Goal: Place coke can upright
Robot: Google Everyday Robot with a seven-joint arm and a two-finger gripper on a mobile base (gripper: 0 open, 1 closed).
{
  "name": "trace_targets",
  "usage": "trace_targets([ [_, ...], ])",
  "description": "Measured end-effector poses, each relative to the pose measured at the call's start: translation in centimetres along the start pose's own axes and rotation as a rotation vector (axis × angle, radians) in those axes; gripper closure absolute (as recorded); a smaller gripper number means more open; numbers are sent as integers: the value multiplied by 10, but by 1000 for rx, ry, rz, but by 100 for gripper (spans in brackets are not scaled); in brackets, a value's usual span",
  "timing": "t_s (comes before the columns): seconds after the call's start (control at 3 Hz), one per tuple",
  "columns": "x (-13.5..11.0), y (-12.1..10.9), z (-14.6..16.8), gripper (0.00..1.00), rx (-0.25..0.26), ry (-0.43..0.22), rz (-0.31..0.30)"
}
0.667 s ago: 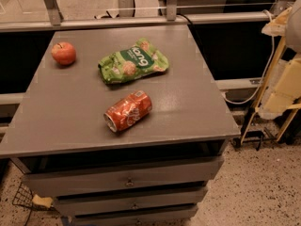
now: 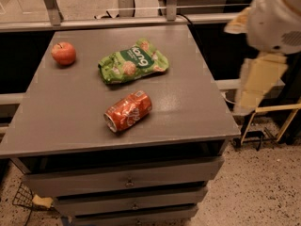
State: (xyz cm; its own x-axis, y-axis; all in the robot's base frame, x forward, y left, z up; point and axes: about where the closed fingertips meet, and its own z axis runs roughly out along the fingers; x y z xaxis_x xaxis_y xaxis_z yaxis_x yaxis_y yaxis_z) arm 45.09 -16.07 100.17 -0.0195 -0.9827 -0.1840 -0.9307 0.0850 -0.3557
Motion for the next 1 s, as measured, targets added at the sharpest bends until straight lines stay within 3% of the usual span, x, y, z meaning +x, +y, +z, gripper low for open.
trace_targets([
  [0.33, -105, 7, 44, 0, -76, -32, -454],
  [0.67, -166, 36, 84, 0, -207, -79, -798],
  [1.0, -185, 55, 114, 0, -299, -74, -951],
])
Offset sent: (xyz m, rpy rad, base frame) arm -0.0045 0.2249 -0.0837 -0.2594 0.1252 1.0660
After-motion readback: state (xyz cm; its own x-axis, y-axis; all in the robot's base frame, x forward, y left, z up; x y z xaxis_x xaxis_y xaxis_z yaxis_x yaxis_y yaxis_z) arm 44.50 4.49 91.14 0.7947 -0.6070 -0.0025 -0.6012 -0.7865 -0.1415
